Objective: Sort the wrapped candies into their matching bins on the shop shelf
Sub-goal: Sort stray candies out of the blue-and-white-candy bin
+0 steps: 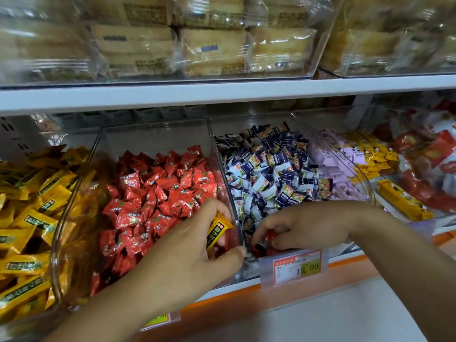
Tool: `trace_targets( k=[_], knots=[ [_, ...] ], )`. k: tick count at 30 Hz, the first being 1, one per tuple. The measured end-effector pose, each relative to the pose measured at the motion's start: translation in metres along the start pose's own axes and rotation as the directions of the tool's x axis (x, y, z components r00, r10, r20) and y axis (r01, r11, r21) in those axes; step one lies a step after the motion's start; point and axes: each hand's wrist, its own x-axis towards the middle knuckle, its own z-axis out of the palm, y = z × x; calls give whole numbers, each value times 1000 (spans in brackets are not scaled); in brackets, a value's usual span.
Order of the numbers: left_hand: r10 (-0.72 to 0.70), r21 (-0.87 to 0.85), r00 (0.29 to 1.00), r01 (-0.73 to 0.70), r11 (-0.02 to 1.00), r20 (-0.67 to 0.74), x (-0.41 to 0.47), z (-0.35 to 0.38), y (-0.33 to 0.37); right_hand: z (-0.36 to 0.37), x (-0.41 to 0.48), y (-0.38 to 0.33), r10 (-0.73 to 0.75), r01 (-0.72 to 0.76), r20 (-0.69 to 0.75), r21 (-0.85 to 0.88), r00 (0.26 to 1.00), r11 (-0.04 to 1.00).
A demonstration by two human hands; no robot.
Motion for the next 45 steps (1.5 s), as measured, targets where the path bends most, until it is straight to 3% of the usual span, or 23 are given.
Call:
trace_targets(
  k=[4,11,17,25,29,34,40,42,45],
  knots=[
    [3,78,1000,-4,997,17,1,1,-2,6,9,-5,-39,39,18,-19,999,999],
    [9,65,1000,-10,998,12,3,2,-3,7,14,-4,-46,50,-32,165,998,985],
    [27,33,1000,-27,999,-1,3,2,-7,9,15,-3,-39,45,-46,126,998,991],
    [22,26,1000,-22,999,-8,3,2,-7,6,18,-3,-54,49,41,120,998,992],
    [20,17,1000,-20,1000,-1,2,2,-7,5,20,0,-46,31,66,208,997,978],
    [3,26,1000,-3,1000,9,4,2,-7,1,12,9,-93,106,-51,421,994,901],
    [-29,75,999,27,997,15,1,1,-2,-5,7,18,-15,147,-187,716,982,682],
    [-33,95,999,32,995,9,1,1,-1,-6,6,17,-1,172,-221,759,975,627],
    [-33,105,999,32,994,7,1,2,-1,-6,7,13,31,202,-286,744,958,637]
  ],
)
